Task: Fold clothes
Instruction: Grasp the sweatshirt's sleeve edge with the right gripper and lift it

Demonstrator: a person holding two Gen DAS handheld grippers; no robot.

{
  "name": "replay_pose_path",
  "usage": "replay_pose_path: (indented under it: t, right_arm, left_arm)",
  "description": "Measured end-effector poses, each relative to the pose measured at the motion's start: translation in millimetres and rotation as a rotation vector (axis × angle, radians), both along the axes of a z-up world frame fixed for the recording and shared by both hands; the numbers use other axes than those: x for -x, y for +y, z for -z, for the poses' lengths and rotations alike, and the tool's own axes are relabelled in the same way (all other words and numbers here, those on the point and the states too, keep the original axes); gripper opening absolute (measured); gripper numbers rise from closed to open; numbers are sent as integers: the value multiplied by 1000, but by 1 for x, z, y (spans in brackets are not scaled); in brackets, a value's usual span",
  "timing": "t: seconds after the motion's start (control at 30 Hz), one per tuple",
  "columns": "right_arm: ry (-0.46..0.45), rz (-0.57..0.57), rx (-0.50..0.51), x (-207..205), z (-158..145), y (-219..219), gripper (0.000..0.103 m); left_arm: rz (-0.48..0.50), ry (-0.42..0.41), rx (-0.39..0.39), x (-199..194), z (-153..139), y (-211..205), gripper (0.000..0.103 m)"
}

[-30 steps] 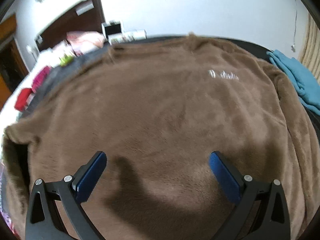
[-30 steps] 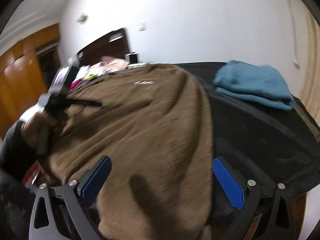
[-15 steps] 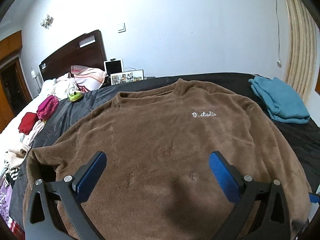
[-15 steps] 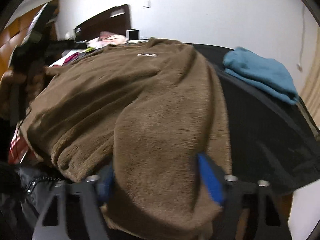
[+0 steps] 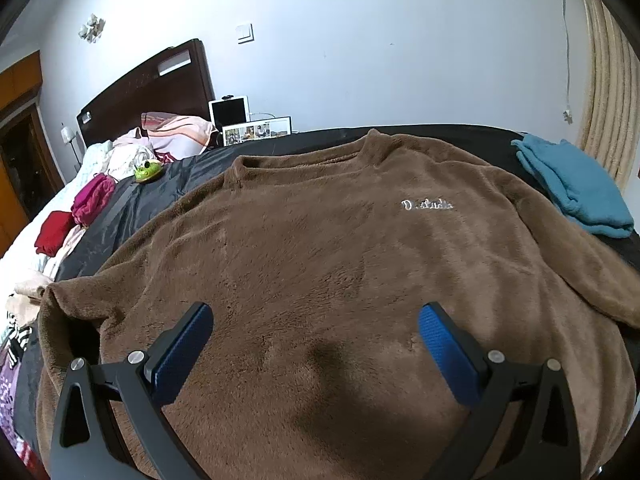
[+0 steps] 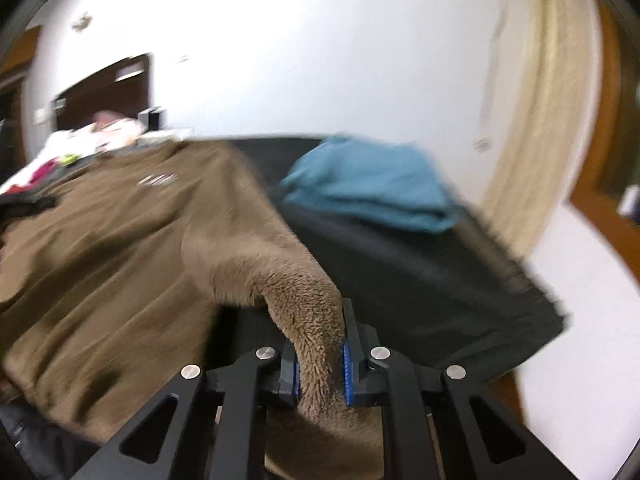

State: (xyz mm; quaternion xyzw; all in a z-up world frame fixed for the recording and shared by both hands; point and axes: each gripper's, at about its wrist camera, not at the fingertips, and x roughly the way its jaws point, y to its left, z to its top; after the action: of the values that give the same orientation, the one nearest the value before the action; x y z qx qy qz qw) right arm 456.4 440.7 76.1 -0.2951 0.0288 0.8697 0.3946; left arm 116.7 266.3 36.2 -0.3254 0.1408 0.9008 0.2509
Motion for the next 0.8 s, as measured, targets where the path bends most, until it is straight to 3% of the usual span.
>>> replay_pose_path:
  t: [0.2,0.4,0.57,0.8]
  right_arm:
    - [121,118,-184,5,-47,21,15]
    - [211,98,-364,52,-98,10,15]
    - [216,-48,-419,119,-115,-16,15]
    - [120,-353,-423,216,-95,-72,16]
  left_arm:
    - [7,2,-5,4,2,-5,103]
    - [-17,-9,-41,19,1,-18,103]
    - [-44,-25,-70,33,3,-33,103]
    - [-74,-48,-99,50,7,-51,103]
